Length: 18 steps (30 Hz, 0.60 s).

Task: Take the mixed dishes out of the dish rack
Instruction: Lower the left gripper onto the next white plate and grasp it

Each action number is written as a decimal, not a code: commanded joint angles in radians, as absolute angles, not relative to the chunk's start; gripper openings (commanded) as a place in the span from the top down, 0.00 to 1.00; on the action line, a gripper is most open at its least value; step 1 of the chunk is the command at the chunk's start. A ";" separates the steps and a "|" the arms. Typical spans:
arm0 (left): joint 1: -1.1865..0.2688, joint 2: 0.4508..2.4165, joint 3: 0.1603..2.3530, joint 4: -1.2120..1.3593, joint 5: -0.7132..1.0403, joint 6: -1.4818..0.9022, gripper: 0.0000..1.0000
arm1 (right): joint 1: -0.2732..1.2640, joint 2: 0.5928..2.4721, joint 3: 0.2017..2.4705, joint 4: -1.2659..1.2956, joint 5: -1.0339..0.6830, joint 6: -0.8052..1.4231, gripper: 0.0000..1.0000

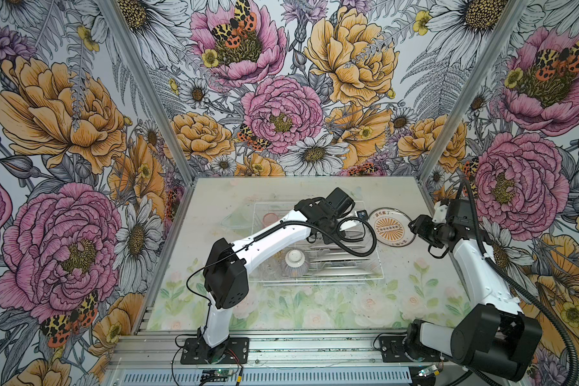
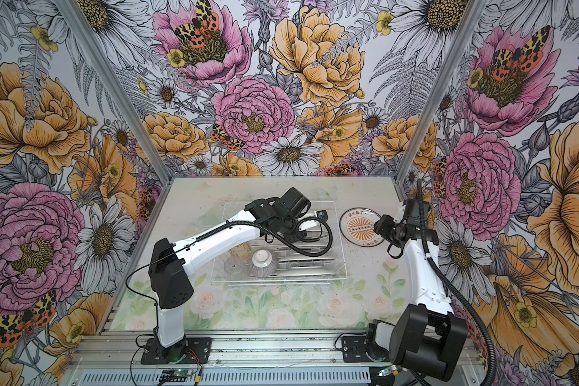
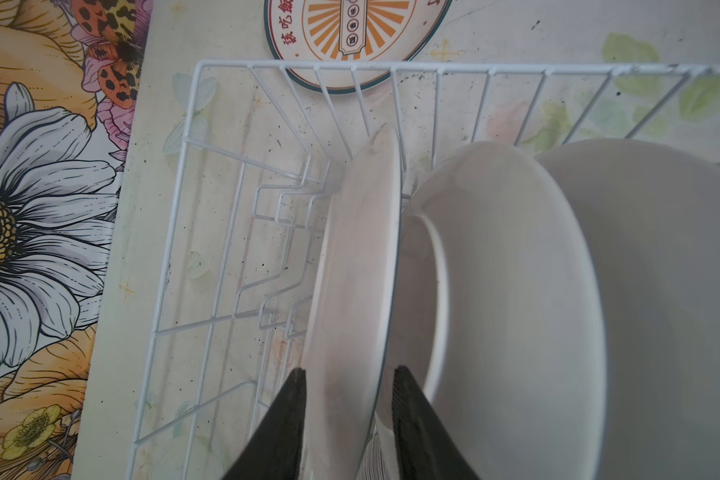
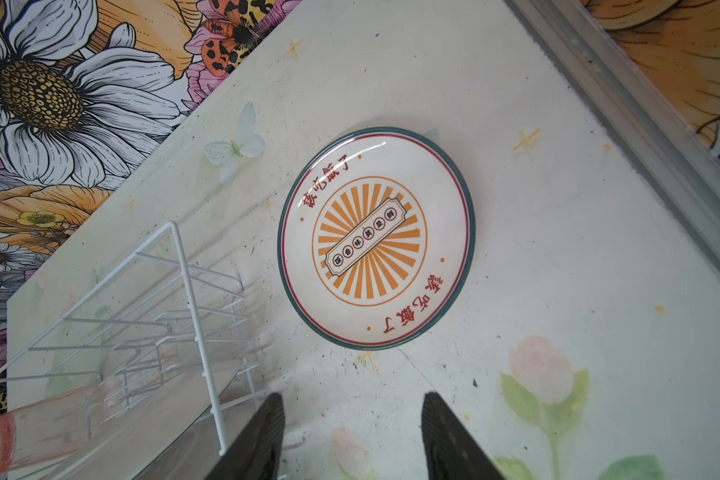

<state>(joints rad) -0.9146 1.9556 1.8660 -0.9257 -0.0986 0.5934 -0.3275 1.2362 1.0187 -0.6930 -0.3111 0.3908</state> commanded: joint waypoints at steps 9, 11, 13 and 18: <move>-0.939 2.011 1.901 -0.904 -0.312 0.657 0.77 | -0.325 1.226 1.028 -0.691 -0.324 0.368 0.44; -0.948 2.008 1.874 -0.859 -0.361 0.679 0.79 | -0.325 1.227 1.026 -0.688 -0.325 0.366 0.44; -0.959 2.003 1.835 -0.805 -0.417 0.709 0.81 | -0.325 1.229 1.023 -0.687 -0.327 0.366 0.44; -0.966 1.967 1.752 -0.660 -0.490 0.745 0.81 | -0.325 1.228 1.018 -0.683 -0.331 0.362 0.44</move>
<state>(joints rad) -0.9634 2.0045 1.7878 -0.7811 -0.4053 0.7078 -0.3275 1.2362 1.0183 -0.6926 -0.3187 0.3748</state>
